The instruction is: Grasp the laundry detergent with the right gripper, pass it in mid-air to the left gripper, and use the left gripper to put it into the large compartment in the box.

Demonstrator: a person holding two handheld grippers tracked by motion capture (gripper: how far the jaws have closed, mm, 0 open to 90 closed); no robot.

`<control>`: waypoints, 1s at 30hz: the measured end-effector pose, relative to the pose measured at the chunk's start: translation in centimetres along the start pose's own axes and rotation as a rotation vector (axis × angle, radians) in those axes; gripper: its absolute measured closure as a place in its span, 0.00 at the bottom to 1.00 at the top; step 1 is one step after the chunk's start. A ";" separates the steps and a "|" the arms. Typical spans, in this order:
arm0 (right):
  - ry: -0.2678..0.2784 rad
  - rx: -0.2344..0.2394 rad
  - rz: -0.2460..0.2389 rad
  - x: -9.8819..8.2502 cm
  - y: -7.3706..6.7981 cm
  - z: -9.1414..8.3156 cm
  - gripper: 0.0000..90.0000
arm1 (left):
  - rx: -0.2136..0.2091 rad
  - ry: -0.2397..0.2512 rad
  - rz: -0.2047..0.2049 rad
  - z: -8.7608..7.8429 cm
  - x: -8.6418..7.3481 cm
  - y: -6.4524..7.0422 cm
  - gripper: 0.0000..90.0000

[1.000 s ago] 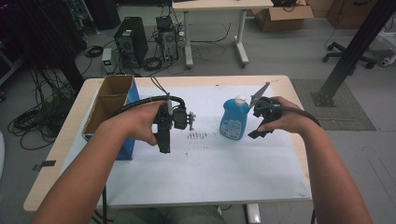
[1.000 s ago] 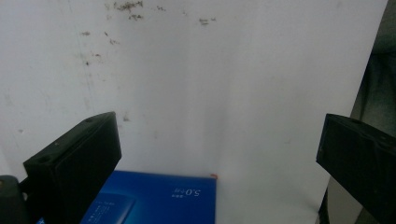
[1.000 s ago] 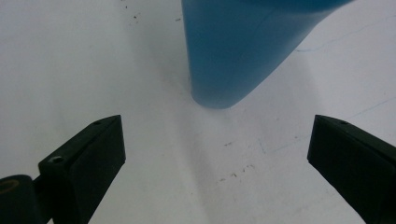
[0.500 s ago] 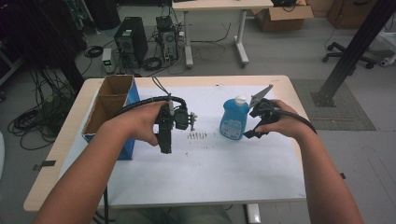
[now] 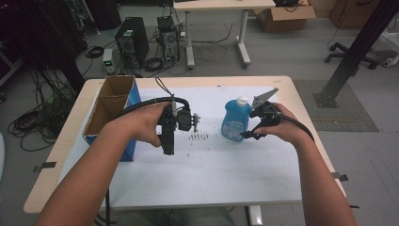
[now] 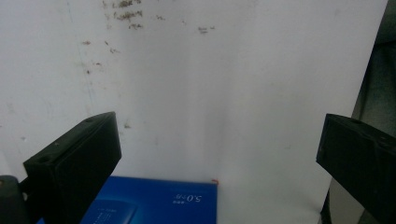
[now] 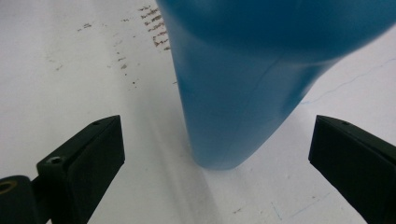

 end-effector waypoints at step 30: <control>0.207 -0.039 0.024 0.1 0.0 1.9 0.03 | -0.005 -0.013 0.001 0.5 0.1 0.5 0.00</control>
Point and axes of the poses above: each handheld gripper's, and its own axes: z roughly forward along the jaws, x roughly out of its top, y roughly to its right, the point moved 8 cm from there along z, roughly forward along the jaws, and after that the axes turned 11 degrees about y, right-handed, at the moved point
